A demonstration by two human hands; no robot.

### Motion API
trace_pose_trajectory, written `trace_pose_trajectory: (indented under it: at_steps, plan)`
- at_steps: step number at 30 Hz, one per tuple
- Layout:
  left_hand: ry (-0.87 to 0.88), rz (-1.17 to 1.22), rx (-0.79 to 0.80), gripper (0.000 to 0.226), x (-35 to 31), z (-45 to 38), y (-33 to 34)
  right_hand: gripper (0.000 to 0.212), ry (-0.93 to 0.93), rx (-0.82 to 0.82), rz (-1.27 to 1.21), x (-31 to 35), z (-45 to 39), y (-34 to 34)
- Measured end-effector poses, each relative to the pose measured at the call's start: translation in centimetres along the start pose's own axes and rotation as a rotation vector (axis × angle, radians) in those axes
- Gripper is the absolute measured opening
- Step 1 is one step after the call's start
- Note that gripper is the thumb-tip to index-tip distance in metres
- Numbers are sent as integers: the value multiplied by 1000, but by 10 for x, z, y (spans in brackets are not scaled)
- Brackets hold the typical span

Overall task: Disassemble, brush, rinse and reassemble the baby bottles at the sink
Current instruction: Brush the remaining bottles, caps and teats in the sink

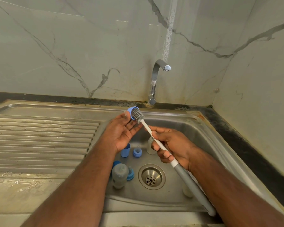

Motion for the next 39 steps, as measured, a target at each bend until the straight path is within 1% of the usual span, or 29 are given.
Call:
trace_pose_trajectory:
  at_steps: [1,4,6,9,12,14,15,17,21,23,24,26,27,29,31,32,34,36,39]
  plan:
    - [2,-4,0,35,0,0,0,38,-11,3,34,0,0,1]
    - [-4,-35,-14,35,2,0,-2,39,-61,-67,328,3,2,-1]
    - [-13,-39,-22,33,3,0,-2,38,-87,-117,448,5,3,-5]
    - [-12,-22,-17,29,3,0,0,37,-131,-185,421,6,2,-5]
    - [-13,-51,-23,29,2,0,-1,37,-135,-179,392,2,1,-1]
    - [-11,-68,-33,28,1,0,-4,37,-128,-166,480,2,0,-2]
    - [-10,-81,-48,27,1,-1,-4,37,-129,-173,580,3,0,-3]
    - [0,-113,-85,27,2,-3,-6,37,-181,-219,856,8,3,-5]
    - [3,-136,-133,28,6,-4,-5,43,-361,-399,1383,13,9,-4]
    - [15,-159,-158,29,6,-3,-5,48,-383,-448,1550,12,8,-1]
    - [24,-167,-166,28,5,-4,-5,50,-371,-460,1589,12,7,0]
    - [42,-178,-174,27,3,-5,-7,52,-319,-448,1597,9,2,3]
    - [50,-184,-178,27,2,-5,-8,51,-294,-416,1573,8,0,5]
    - [57,-190,-188,30,1,-5,-9,46,-262,-338,1456,6,-2,7]
    - [53,-191,-192,32,1,-5,-9,43,-281,-315,1332,6,0,5]
    - [50,-190,-188,32,1,-4,-9,42,-308,-331,1329,7,1,4]
    - [47,-185,-172,31,2,-4,-6,45,-342,-392,1405,9,1,0]
    - [46,-192,-169,34,2,-5,-6,47,-323,-427,1466,6,-2,1]
    - [49,-199,-170,35,1,-5,-8,45,-249,-344,1410,1,-8,4]
Point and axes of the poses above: each hand's wrist, its own z-axis away from the middle knuckle, its own y-axis out of the palm, x = y × z, the point moved 1 cm from there along -z, towards the middle knuckle, and after that the axes turned 9 degrees about -z, right-handed, at the moved point
